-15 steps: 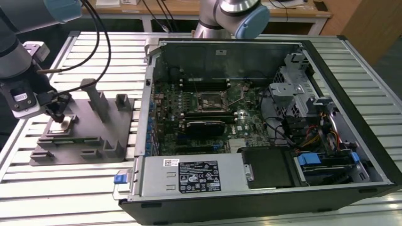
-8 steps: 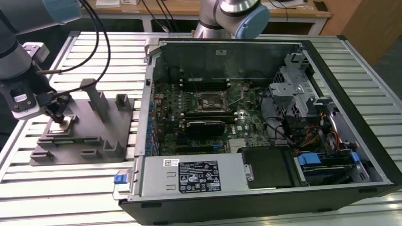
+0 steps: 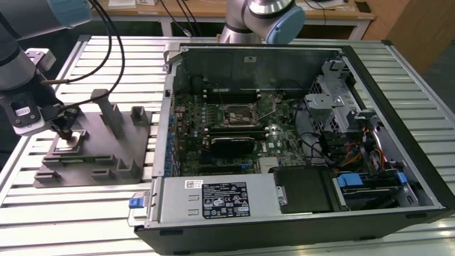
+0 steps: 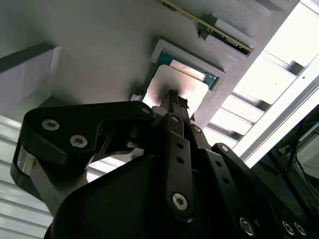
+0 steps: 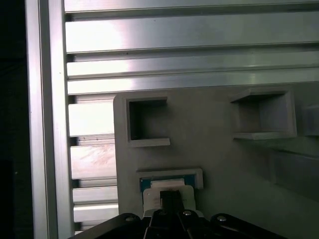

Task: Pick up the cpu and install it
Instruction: 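Pick up the cpu and move it towards the insertion slot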

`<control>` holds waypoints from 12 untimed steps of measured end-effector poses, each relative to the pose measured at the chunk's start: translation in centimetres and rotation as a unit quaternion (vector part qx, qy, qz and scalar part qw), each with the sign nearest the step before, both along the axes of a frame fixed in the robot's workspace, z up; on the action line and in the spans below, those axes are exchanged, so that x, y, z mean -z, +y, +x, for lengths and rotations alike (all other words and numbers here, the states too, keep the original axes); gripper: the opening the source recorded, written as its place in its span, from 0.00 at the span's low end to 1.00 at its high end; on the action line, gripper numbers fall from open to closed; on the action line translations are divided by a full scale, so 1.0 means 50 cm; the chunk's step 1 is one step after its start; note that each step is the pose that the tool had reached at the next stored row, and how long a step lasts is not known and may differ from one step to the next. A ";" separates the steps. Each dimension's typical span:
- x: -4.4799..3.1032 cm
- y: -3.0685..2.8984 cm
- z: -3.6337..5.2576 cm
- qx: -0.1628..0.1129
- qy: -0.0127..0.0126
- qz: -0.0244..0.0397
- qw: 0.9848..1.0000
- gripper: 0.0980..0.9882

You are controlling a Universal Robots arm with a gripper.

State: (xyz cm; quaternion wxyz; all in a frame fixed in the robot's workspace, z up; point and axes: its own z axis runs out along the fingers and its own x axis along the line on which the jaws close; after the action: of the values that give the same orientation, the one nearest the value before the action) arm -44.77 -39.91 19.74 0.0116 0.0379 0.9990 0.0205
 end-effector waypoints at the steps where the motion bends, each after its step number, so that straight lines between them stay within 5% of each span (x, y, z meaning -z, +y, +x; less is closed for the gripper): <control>1: 0.000 0.000 0.000 0.000 0.000 0.000 1.000 0.01; 4: 0.000 0.000 0.000 0.000 0.000 0.000 1.000 0.02; 12: 0.000 0.000 -0.001 0.000 0.000 0.000 1.000 0.41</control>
State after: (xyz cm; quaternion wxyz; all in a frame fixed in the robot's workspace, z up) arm -44.80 -39.91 19.73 0.0116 0.0379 0.9990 0.0205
